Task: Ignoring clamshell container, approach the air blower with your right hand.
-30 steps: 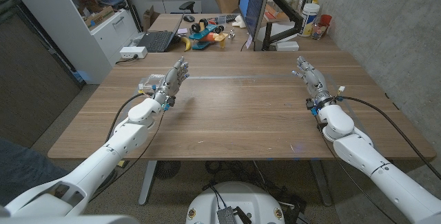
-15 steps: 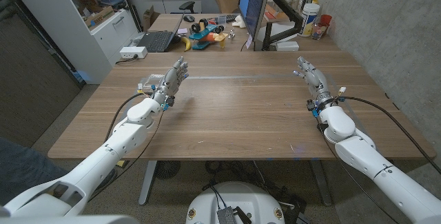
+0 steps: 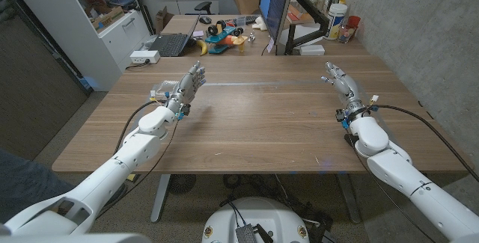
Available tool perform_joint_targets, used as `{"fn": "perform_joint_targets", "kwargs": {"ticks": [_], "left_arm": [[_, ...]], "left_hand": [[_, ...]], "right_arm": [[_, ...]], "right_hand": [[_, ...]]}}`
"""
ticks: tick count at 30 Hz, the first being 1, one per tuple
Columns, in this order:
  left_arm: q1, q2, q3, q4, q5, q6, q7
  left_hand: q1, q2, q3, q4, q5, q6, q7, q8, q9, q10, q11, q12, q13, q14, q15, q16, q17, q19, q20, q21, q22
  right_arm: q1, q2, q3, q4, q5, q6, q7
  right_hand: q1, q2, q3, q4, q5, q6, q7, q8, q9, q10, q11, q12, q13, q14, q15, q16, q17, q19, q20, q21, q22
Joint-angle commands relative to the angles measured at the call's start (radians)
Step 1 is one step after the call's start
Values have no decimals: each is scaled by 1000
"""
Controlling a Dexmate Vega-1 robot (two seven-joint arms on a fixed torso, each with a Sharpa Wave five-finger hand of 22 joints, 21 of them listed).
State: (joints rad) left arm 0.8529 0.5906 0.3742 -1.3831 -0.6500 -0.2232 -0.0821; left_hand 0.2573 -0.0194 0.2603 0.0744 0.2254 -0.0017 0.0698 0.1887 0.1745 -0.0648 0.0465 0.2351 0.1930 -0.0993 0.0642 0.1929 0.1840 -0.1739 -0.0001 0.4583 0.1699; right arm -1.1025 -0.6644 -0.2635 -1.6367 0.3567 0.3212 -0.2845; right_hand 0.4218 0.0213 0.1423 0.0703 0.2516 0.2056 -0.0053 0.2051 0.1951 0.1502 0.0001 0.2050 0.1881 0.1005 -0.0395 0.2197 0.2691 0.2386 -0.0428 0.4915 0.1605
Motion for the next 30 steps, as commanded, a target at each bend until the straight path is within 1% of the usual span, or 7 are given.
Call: {"fn": "perform_joint_targets", "kwargs": {"ticks": [1, 5, 7, 14, 19, 22, 30], "left_arm": [[7, 1, 3, -13, 5, 2, 9], [11, 5, 4, -21, 7, 6, 14], [14, 9, 3, -27, 10, 10, 18], [20, 16, 0, -39, 11, 14, 24], [24, 17, -2, -44, 10, 13, 25], [26, 19, -3, -48, 10, 12, 26], [30, 23, -4, -57, 11, 13, 28]], "left_hand": [[2, 12, 5, -5, -3, 12, 1, 7, 5, 0, 1, 0, 3, -4, 4, 6, 1, -48, 11, -2, 2], [2, 13, 5, -5, -4, 13, 0, 7, 5, 1, 2, -1, 3, -3, 3, 6, 1, -47, 11, -4, 2], [2, 13, 4, -6, -5, 13, 2, 6, 5, 0, 2, -1, 3, -2, 4, 6, 1, -44, 7, -5, 2], [2, 14, 4, -7, -6, 15, 3, 6, 5, 1, 3, -2, 3, -2, 5, 6, 1, -42, 7, -8, 2], [2, 15, 3, -8, -7, 15, 3, 5, 5, 1, 2, -3, 3, -1, 5, 6, 1, -41, 9, -11, 2], [2, 15, 3, -8, -8, 15, 4, 5, 5, 3, 4, -3, 3, 0, 7, 6, 1, -38, 5, -12, 2], [2, 16, 3, -9, -9, 20, 6, 6, 5, 4, 5, -4, 3, 1, 8, 6, 1, -36, 3, -16, 3]], "right_arm": [[-35, -18, 22, -11, -8, 8, -2], [-48, -21, 31, -21, -4, -1, -7], [-52, -29, 31, -22, -13, 0, -4], [-73, -48, 42, -44, -44, -14, -23], [-82, -47, 51, -50, -53, -8, -32], [-89, -48, 55, -56, -62, -9, -40], [-110, -54, 64, -63, -108, 3, -64]], "right_hand": [[6, -2, 5, -7, 5, 3, -6, 5, 3, 9, -6, 3, 5, 8, -6, 1, 0, 7, -5, -3, 4], [6, -3, 5, -7, 5, 2, -9, 4, 3, 8, -5, 2, 5, 9, -6, 1, -1, 9, -5, -5, 4], [6, -3, 4, -8, 6, 3, -9, 4, 3, 8, -6, 2, 5, 10, -7, 2, -1, 9, -4, -6, 4], [7, -3, 5, -9, 7, 2, -12, 3, 3, 10, -8, 2, 5, 10, -7, 1, -3, 9, -3, -10, 4], [10, -3, 6, -12, 8, 3, -13, 3, 2, 8, -6, 0, 5, 8, -8, -1, -6, 8, -2, -15, 4], [15, -2, 7, -15, 9, 2, -14, 2, 2, 7, -6, -1, 5, 8, -8, -2, -8, 7, -1, -18, 4], [23, -1, 10, -21, 11, 3, -16, 2, 2, 5, -8, -3, 5, 8, -8, -3, -11, 7, -1, -23, 4]]}}
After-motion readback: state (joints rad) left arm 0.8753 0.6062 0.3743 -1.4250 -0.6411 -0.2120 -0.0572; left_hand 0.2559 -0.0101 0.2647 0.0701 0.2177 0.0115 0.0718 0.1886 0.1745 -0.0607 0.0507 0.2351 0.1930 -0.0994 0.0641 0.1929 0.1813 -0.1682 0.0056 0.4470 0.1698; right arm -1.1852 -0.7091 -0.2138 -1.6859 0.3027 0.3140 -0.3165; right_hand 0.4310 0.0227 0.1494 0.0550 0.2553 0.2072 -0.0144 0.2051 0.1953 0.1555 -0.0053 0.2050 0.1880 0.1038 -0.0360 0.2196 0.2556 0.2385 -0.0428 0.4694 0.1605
